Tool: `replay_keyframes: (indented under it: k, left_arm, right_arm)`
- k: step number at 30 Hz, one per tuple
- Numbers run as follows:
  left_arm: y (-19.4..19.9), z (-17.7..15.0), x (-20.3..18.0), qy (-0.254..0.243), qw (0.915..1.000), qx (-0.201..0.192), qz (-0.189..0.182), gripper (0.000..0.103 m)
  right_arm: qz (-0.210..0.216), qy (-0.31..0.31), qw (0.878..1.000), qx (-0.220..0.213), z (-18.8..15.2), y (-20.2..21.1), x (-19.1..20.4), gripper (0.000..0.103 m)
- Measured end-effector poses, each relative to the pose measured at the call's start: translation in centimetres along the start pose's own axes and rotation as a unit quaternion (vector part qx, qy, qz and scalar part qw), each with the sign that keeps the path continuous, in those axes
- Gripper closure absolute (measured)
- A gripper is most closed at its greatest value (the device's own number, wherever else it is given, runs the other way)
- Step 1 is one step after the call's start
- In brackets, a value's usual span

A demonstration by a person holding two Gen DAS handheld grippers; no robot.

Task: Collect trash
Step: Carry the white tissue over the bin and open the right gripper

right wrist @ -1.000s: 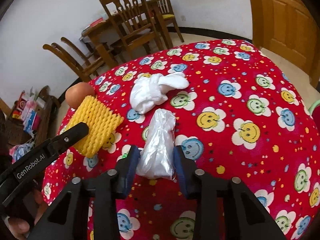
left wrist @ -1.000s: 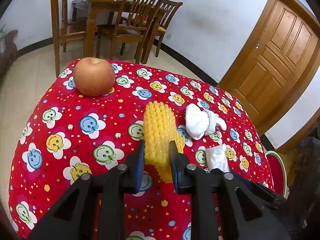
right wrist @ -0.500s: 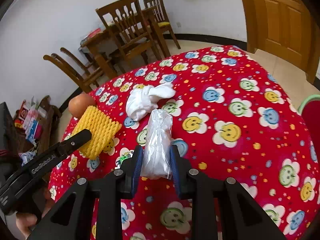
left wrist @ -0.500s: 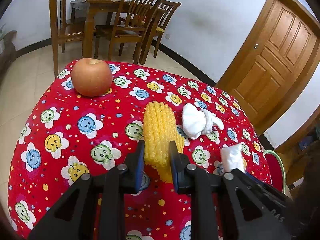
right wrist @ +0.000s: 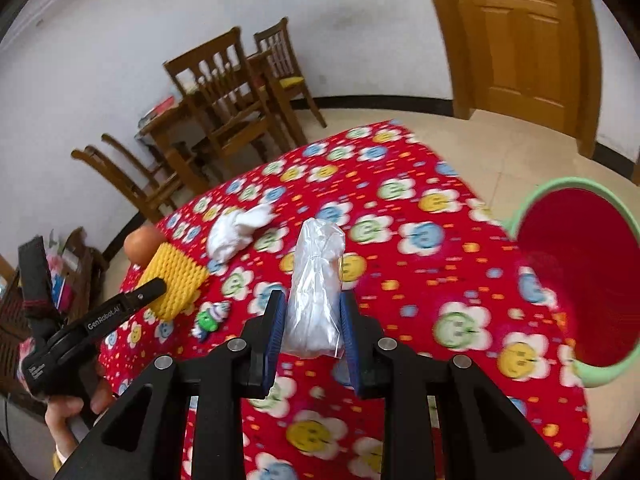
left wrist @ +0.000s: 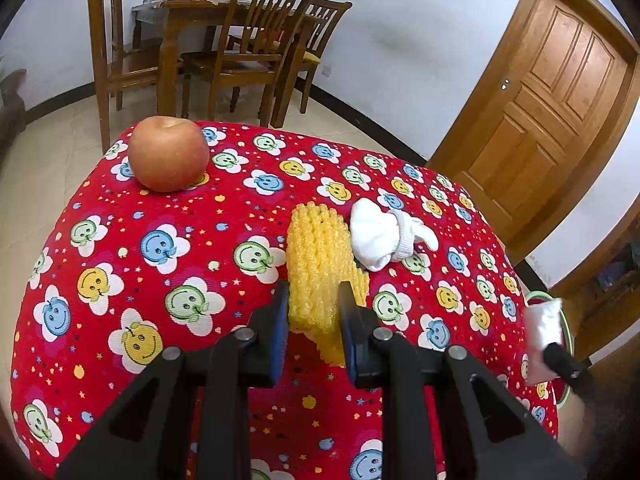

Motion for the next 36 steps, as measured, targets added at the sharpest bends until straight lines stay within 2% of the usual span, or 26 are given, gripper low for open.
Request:
replay_keyframes:
  k: [6,22,28,36]
  left_arm:
    - [-0.4,-0.3,-1.1,-0.007,0.9994,0.013,-0.032,0.08]
    - [0.7,-0.8,-5.6,-0.058,0.9969,0.022,-0.048,0.08]
    - [1.1,-1.4,-7.6,-0.066,0.9949,0.037,-0.067,0.08]
    - [1.1,-2.4,-11.4,-0.084,0.9901,0.052,-0.1,0.08]
  right_arm:
    - [-0.032,-0.038,0.999,-0.017,-0.2,1.9,-4.2,0.075]
    - [-0.115,-0.128,0.985,-0.031,-1.5,4.7,-14.7,0.075]
    - [-0.129,-0.153,0.979,-0.027,-2.2,5.0,-17.5,0.073]
    - [-0.123,-0.164,0.978,-0.024,-3.0,5.5,-19.4,0.069]
Point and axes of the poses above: each gripper's, at about its wrist camera, not at the fingertips, and y roughly against the way its jaws point, x to its left, z to its top, the point moved 2 cm from there along -y, roughly the way its jaws point, and after that the axes turned 5 degrees about -z, right-handed, at the moved point
